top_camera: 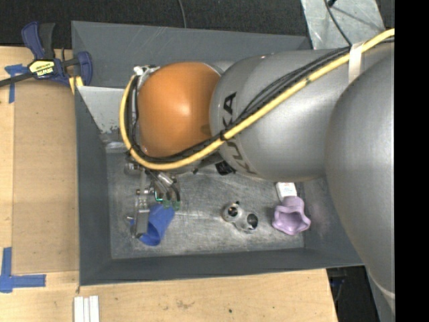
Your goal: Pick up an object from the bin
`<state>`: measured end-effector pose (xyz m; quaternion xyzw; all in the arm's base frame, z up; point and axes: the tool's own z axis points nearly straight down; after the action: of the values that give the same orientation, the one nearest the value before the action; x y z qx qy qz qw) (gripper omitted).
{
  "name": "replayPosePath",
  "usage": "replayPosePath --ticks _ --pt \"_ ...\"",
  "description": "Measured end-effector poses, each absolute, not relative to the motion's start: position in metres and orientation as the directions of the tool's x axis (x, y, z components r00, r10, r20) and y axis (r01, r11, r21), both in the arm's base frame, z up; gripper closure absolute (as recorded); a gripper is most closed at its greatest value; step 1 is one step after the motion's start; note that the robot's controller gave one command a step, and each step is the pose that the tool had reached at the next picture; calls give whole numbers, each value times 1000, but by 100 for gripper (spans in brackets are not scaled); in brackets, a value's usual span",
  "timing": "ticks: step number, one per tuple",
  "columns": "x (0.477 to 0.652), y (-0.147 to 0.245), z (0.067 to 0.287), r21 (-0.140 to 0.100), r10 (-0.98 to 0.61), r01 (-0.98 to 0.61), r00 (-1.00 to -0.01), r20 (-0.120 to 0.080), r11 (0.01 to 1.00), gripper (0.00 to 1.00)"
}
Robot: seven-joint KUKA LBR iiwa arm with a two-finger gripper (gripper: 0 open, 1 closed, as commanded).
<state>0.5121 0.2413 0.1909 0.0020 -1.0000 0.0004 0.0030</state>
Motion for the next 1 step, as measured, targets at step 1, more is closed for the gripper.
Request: replayPosePath --ticks 1 --pt "514 240 195 1 0 0 -1000 -2 1000 0"
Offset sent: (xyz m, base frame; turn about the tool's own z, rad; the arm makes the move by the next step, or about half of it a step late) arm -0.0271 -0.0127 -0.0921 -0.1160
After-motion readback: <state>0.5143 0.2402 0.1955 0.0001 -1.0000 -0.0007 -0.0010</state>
